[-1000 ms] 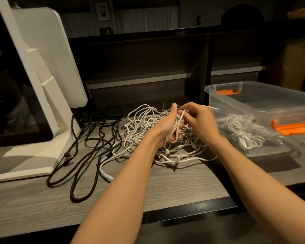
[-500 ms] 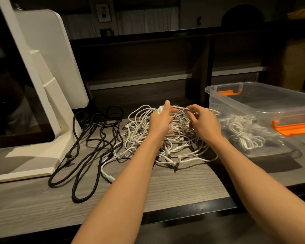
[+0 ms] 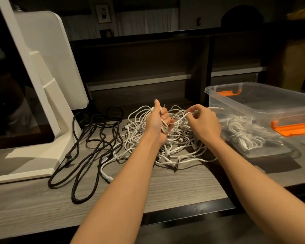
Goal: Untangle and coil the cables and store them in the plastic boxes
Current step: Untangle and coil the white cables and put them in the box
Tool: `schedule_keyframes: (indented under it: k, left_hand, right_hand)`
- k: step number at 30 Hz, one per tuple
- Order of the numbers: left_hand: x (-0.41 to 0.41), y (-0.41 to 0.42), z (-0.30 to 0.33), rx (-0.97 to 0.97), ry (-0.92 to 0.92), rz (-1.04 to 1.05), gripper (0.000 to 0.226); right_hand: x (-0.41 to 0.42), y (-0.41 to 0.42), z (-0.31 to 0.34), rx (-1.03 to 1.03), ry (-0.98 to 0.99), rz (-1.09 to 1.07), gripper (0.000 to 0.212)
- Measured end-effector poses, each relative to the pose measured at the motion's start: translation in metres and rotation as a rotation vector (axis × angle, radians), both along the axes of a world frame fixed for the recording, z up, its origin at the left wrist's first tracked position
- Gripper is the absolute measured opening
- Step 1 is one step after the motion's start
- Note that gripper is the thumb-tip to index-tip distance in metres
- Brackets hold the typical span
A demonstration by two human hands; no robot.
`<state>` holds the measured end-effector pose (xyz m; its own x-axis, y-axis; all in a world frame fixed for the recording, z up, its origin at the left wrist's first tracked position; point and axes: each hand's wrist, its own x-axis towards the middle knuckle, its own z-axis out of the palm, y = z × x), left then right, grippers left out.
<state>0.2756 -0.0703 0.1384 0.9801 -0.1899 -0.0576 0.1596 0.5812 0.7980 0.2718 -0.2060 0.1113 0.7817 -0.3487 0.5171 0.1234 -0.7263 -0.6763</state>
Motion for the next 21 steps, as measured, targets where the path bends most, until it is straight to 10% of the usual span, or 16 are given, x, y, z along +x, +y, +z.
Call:
schedule_keyframes:
  k: [10,16,21]
  left_hand:
    - [-0.003,0.009,0.003,0.231,0.185,-0.376,0.054]
    - [-0.006,0.005,0.004,0.573,0.048,-0.256,0.058]
    - [-0.012,0.001,0.004,0.823,-0.120,-0.283,0.058]
  right_hand:
    - [0.005,0.001,-0.001,0.186,-0.078,0.182,0.027]
    - [0.003,-0.001,0.007,0.519,-0.284,0.439,0.017]
    - [0.006,0.001,0.002,0.333,-0.256,0.416,0.014]
